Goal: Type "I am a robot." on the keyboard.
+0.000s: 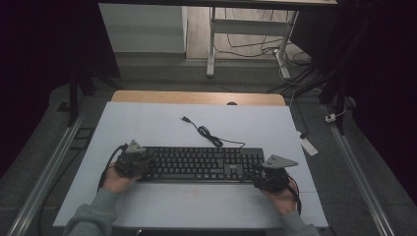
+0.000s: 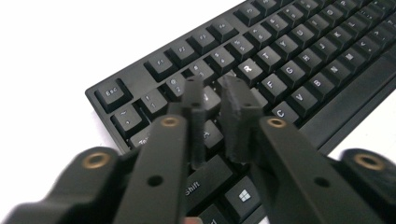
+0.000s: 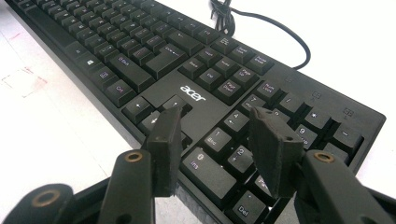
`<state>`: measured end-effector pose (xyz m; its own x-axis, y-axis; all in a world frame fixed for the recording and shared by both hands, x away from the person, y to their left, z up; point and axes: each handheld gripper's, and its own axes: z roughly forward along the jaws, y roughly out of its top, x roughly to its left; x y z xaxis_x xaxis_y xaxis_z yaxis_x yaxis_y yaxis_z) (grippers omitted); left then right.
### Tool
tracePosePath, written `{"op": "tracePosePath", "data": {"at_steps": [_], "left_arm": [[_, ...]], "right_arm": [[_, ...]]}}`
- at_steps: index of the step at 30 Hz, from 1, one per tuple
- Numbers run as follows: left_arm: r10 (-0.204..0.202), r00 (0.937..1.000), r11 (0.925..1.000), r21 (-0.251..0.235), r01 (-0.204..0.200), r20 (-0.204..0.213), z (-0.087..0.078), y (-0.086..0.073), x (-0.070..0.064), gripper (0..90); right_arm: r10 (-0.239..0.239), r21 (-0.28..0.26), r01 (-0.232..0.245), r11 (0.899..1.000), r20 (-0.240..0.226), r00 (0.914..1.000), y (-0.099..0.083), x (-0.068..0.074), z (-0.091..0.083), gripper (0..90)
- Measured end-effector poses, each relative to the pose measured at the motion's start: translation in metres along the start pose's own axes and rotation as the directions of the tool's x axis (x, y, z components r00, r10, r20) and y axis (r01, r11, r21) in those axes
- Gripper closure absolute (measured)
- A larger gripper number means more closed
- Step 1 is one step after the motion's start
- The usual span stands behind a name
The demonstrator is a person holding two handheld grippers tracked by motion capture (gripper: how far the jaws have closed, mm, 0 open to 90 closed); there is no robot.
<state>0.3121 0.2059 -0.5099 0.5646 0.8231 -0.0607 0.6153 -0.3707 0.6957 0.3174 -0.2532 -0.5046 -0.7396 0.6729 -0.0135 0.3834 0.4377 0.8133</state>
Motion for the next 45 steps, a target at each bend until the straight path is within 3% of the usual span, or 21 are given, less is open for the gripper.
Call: {"op": "tracePosePath", "data": {"at_steps": [7, 26, 32, 34, 39, 42, 45], "left_arm": [[0.003, 1.0000, 0.9996, 0.027, -0.003, -0.002, 0.004, -0.002, 0.002, 88.8], [0.005, 1.0000, 0.9977, 0.068, -0.005, -0.003, 0.012, -0.004, 0.002, 88.9], [-0.001, 1.0000, 0.9983, 0.058, 0.002, -0.005, 0.012, -0.005, 0.002, 88.9], [-0.001, 1.0000, 0.9996, 0.029, 0.001, 0.009, 0.009, -0.004, 0.002, 88.5], [-0.002, 0.9989, 0.9989, -0.047, 0.004, 0.046, -0.004, 0.001, -0.002, 74.4], [-0.004, 0.9981, 0.9961, -0.088, 0.009, 0.062, -0.010, 0.002, -0.003, 57.7], [-0.010, 0.9974, 0.9959, -0.089, 0.016, 0.072, -0.012, 0.003, -0.004, 42.6]], "right_arm": [[-0.001, 0.000, 0.001, 1.000, 0.000, 1.0000, 0.000, 0.000, 0.000, 54.5], [0.001, 0.001, -0.001, 1.000, 0.004, 1.0000, 0.000, 0.000, 0.000, 54.2], [-0.002, 0.001, 0.002, 1.000, 0.005, 1.0000, 0.000, 0.000, 0.000, 54.2], [-0.001, 0.000, 0.001, 1.000, 0.004, 1.0000, 0.000, 0.000, 0.000, 54.1], [0.000, -0.001, 0.000, 1.000, 0.003, 1.0000, 0.000, 0.000, 0.000, 54.1], [0.000, -0.003, 0.000, 1.000, 0.002, 1.0000, 0.000, 0.000, 0.000, 54.0], [0.000, -0.003, 0.000, 1.000, 0.002, 1.0000, 0.000, 0.000, -0.001, 54.1]]}}
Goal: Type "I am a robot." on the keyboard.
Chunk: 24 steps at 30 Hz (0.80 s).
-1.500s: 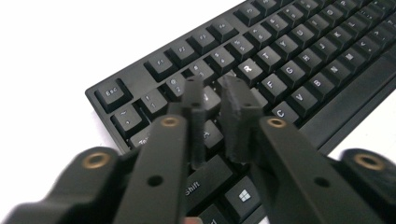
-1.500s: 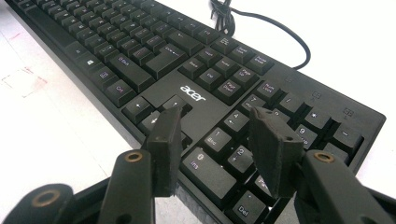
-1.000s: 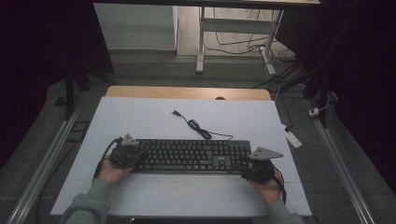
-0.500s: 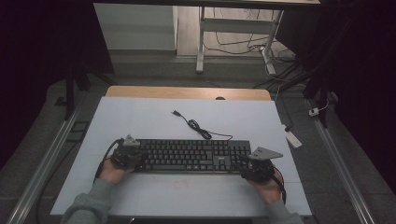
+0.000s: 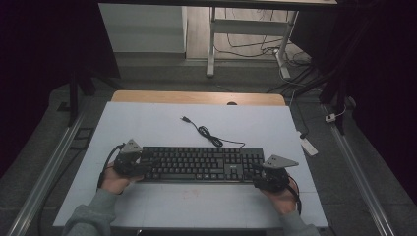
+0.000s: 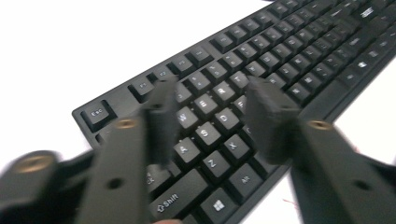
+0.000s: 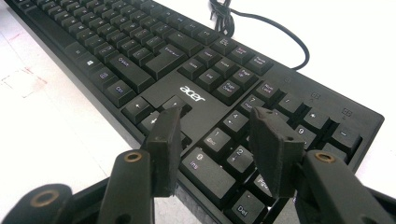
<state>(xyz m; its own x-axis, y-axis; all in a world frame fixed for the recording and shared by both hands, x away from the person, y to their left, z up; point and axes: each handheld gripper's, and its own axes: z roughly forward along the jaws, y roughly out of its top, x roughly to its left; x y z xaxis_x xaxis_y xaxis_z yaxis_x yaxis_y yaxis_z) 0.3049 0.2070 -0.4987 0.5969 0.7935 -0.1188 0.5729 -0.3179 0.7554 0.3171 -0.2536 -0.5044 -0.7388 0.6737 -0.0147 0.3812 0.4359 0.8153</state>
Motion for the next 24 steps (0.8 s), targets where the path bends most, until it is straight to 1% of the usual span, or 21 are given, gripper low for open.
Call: {"op": "tracePosePath", "data": {"at_steps": [1, 2, 5, 8, 9, 18, 19, 24], "left_arm": [[-0.003, 0.9999, 1.0000, 0.001, 0.003, -0.015, -0.0004, 0.0001, -0.0005, 40.1], [-0.004, 0.9998, 1.0000, 0.001, 0.004, -0.020, -0.0006, 0.0000, -0.0006, 38.6], [-0.007, 0.9999, 1.0000, 0.004, 0.007, -0.016, -0.0007, -0.0003, 0.0000, 36.6], [-0.004, 1.0000, 1.0000, 0.002, 0.004, -0.007, -0.0007, -0.0004, 0.0001, 34.7], [-0.004, 1.0000, 1.0000, 0.001, 0.004, -0.005, -0.0008, -0.0004, -0.0001, 34.4], [-0.003, 1.0000, 1.0000, 0.004, 0.003, 0.001, -0.0005, -0.0002, -0.0008, 33.0], [-0.001, 1.0000, 1.0000, 0.005, 0.001, 0.003, -0.0004, -0.0002, -0.0009, 32.9], [0.002, 1.0000, 1.0000, 0.008, -0.002, 0.006, 0.0007, 0.0001, -0.0012, 32.6]], "right_arm": [[-0.002, 0.002, 0.002, 1.000, -0.003, 1.0000, 0.0001, -0.0001, -0.0002, 54.0], [-0.002, 0.002, 0.002, 1.000, -0.003, 1.0000, 0.0001, -0.0001, -0.0002, 54.0], [-0.001, 0.000, 0.001, 1.000, -0.006, 1.0000, 0.0001, -0.0001, -0.0002, 54.0], [0.000, -0.001, 0.000, 1.000, 0.002, 1.0000, 0.0000, -0.0001, -0.0004, 54.0], [0.002, -0.005, -0.002, 1.000, -0.007, 1.0000, -0.0001, -0.0004, -0.0002, 54.0], [-0.001, -0.003, 0.001, 1.000, -0.004, 1.0000, 0.0011, -0.0001, -0.0012, 54.0], [0.000, -0.007, 0.000, 1.000, -0.010, 1.0000, 0.0014, 0.0002, -0.0010, 54.0], [0.001, -0.017, -0.001, 1.000, -0.007, 1.0000, 0.0046, 0.0035, 0.0004, 53.9]]}}
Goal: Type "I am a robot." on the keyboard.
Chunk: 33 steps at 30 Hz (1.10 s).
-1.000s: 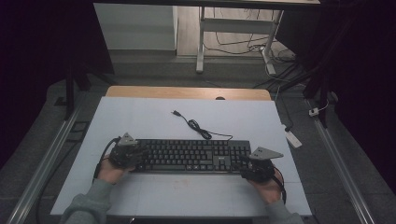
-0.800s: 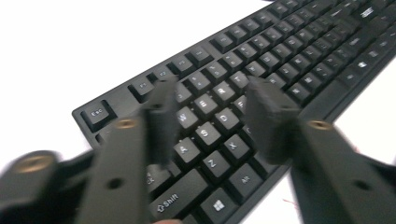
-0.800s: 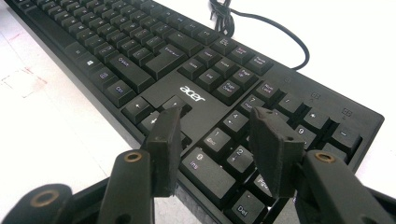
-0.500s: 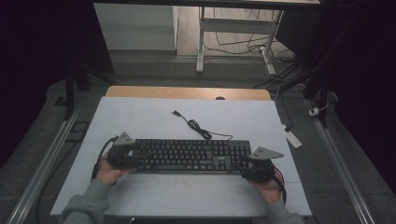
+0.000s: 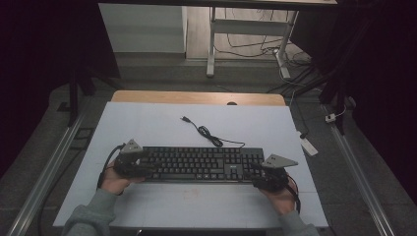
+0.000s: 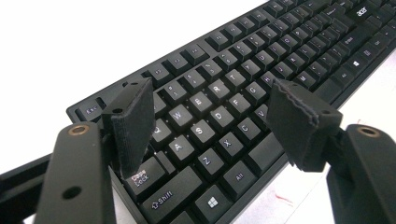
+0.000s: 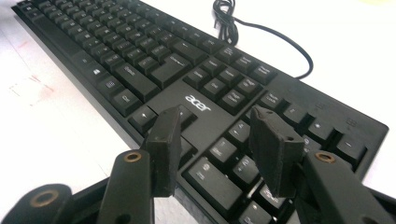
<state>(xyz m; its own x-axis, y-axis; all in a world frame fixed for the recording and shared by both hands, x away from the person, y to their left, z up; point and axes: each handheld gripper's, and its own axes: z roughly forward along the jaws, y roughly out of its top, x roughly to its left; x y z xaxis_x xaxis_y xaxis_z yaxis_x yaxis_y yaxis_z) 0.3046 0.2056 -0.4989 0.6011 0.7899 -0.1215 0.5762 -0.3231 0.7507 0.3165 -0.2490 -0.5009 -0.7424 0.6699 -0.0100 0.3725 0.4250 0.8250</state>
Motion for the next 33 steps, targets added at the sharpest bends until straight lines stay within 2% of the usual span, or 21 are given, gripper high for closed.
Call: {"op": "tracePosePath", "data": {"at_steps": [10, 18, 26, 33], "left_arm": [[0.001, 1.0000, 1.0000, 0.002, -0.001, -0.003, 0.001, 0.000, 0.000, 31.7], [0.002, 1.0000, 1.0000, 0.004, -0.002, -0.004, 0.002, 0.000, 0.000, 31.3], [0.002, 1.0000, 1.0000, 0.005, -0.002, -0.003, 0.002, 0.000, 0.000, 31.1], [0.013, 0.9999, 0.9999, 0.009, -0.013, -0.003, 0.003, 0.000, -0.001, 30.9]], "right_arm": [[-0.020, -0.013, 0.019, 1.000, -0.030, 0.9993, 0.014, 0.012, 0.008, 54.1], [-0.031, -0.017, 0.030, 0.999, -0.056, 0.9980, 0.031, 0.027, 0.024, 57.7], [-0.060, -0.029, 0.057, 0.998, -0.102, 0.9930, 0.050, 0.042, 0.042, 70.5], [-0.086, -0.003, 0.087, 0.996, -0.180, 0.9800, 0.059, 0.057, 0.060, 88.2]]}}
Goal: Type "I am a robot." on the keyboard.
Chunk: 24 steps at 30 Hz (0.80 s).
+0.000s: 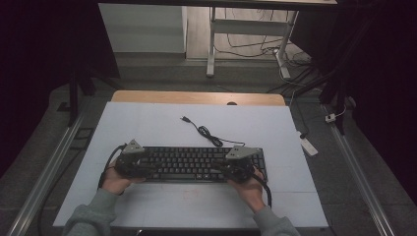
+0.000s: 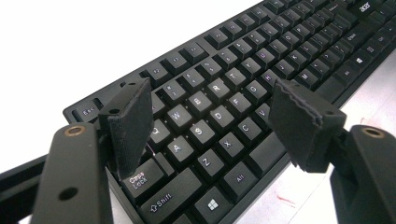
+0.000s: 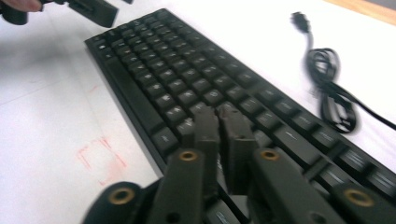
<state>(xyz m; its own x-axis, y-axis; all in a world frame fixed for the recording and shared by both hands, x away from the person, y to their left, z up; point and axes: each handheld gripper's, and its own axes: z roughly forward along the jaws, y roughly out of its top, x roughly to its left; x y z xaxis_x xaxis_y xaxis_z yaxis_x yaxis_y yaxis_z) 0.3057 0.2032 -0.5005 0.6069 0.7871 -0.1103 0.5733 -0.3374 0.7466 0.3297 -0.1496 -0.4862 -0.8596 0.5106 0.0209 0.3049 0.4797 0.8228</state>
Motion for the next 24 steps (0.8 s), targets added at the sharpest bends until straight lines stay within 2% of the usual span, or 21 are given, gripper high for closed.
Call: {"op": "tracePosePath", "data": {"at_steps": [3, 13, 24], "left_arm": [[0.005, 1.0000, 1.0000, 0.003, -0.005, 0.000, 0.000, 0.000, 0.000, 30.9], [0.011, 0.9999, 0.9999, 0.006, -0.011, 0.002, 0.002, 0.000, -0.002, 30.7], [0.009, 1.0000, 0.9999, 0.011, -0.009, 0.001, 0.002, 0.000, -0.002, 29.2]], "right_arm": [[-0.017, 0.020, 0.018, 1.000, -0.017, 0.9997, 0.004, 0.005, 0.010, 89.5], [-0.026, 0.028, 0.028, 0.999, -0.061, 0.9978, 0.014, 0.015, 0.033, 89.6], [-0.026, 0.057, 0.030, 0.998, -0.079, 0.9966, 0.018, 0.020, 0.053, 89.4]]}}
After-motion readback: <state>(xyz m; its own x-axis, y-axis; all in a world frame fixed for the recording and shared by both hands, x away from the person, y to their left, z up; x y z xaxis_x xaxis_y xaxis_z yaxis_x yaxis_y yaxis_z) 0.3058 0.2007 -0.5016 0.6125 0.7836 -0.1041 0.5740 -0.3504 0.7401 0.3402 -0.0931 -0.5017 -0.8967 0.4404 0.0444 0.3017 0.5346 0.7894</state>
